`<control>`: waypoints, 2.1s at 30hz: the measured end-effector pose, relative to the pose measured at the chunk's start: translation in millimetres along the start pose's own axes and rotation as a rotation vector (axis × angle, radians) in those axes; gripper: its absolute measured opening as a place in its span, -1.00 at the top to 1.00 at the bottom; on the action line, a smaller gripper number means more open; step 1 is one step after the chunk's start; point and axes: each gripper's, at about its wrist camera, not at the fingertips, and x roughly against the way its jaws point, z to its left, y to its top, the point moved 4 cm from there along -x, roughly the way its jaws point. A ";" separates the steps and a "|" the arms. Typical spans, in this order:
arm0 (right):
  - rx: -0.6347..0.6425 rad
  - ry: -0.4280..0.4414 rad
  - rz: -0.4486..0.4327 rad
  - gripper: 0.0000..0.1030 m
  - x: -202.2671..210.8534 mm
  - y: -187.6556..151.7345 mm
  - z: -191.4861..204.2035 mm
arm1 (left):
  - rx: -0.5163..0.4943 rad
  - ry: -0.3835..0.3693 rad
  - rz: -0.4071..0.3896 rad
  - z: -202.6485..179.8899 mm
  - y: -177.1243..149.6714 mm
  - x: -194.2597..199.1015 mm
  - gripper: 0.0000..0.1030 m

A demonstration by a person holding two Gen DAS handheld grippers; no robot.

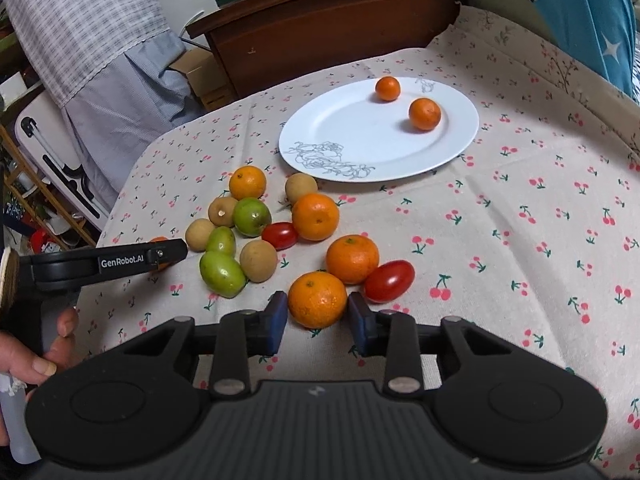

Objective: Organize fruits
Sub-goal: 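Grasp a mandarin with the left tool while the right tool grasps another mandarin, then carry both mandarins onto the white plate and open both tools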

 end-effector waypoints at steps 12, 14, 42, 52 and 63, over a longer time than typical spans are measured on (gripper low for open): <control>-0.008 0.067 0.002 0.38 5.8 1.2 7.8 | -0.012 -0.006 -0.032 -6.2 -1.4 20.5 0.45; -0.015 0.084 -0.005 0.38 7.5 2.7 8.6 | -0.023 -0.013 -0.035 -9.4 -2.2 22.7 0.45; -0.064 0.067 -0.071 0.38 28.0 20.0 -5.9 | -0.099 -0.084 -0.057 -49.3 -0.4 35.5 0.45; -0.110 0.052 -0.074 0.38 28.5 24.0 -16.1 | -0.090 -0.121 -0.066 -57.8 5.0 39.7 0.45; -0.122 0.041 -0.122 0.38 35.6 53.2 -30.0 | -0.076 -0.161 -0.084 -64.6 35.7 37.2 0.45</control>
